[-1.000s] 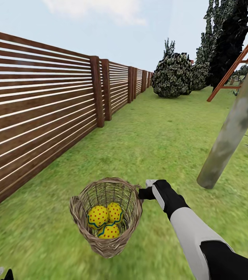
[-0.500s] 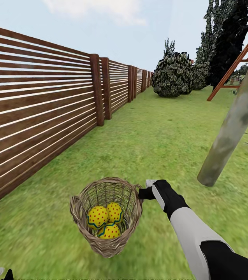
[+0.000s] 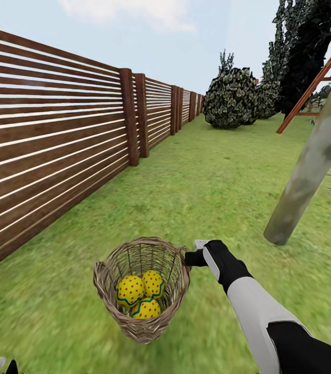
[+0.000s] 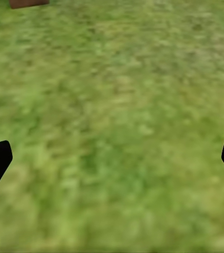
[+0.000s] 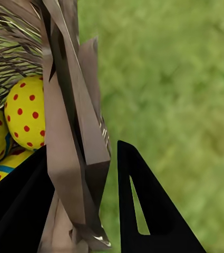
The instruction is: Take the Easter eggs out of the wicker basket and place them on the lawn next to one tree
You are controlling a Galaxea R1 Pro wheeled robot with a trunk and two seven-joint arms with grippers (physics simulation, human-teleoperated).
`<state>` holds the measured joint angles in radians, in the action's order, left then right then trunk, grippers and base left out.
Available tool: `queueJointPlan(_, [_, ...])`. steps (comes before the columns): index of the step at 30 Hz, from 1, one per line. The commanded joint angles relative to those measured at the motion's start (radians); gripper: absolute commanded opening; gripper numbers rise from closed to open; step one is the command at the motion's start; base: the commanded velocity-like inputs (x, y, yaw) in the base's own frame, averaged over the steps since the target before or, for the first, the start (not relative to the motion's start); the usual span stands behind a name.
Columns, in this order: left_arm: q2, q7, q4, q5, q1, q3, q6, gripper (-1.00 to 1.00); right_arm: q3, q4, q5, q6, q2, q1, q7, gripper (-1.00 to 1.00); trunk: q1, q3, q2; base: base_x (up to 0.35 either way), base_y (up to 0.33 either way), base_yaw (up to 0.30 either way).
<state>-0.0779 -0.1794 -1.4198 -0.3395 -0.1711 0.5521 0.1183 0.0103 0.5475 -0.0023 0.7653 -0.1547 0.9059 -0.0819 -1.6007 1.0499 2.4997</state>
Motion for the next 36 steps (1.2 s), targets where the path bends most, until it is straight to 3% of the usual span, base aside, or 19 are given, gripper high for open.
queueJointPlan(1, [0.0, -0.003, -0.002, -0.009, 0.0, 0.0, 0.005, 1.0, 0.002, 0.002, -0.011, 0.005, 0.0, 0.001, -0.002, -1.0, 0.0, 0.005, 0.001, 0.0, 0.0, 0.0])
queueJointPlan(29, [0.0, -0.003, -0.001, -0.007, -0.001, 0.0, 0.005, 1.0, 0.003, 0.002, -0.01, 0.005, 0.0, 0.001, -0.001, -1.0, -0.013, 0.113, 0.007, 0.0, 0.0, 0.0])
queueJointPlan(33, [0.0, -0.002, -0.001, -0.007, -0.001, 0.0, 0.006, 1.0, 0.002, 0.002, -0.011, 0.005, 0.0, 0.001, -0.001, -1.0, -0.013, 0.113, 0.007, 0.0, 0.0, 0.0])
queueJointPlan(34, [0.0, -0.002, -0.002, -0.007, -0.001, 0.0, 0.006, 1.0, 0.002, 0.002, -0.011, 0.005, 0.0, 0.001, -0.001, 1.0, -0.013, 0.113, 0.007, 0.0, 0.0, 0.0])
queueJointPlan(36, [0.0, -0.002, -0.002, -0.007, -0.001, 0.0, 0.006, 1.0, 0.002, 0.002, -0.01, 0.005, 0.0, 0.001, -0.001, 1.0, -0.013, 0.113, 0.007, 0.0, 0.0, 0.0])
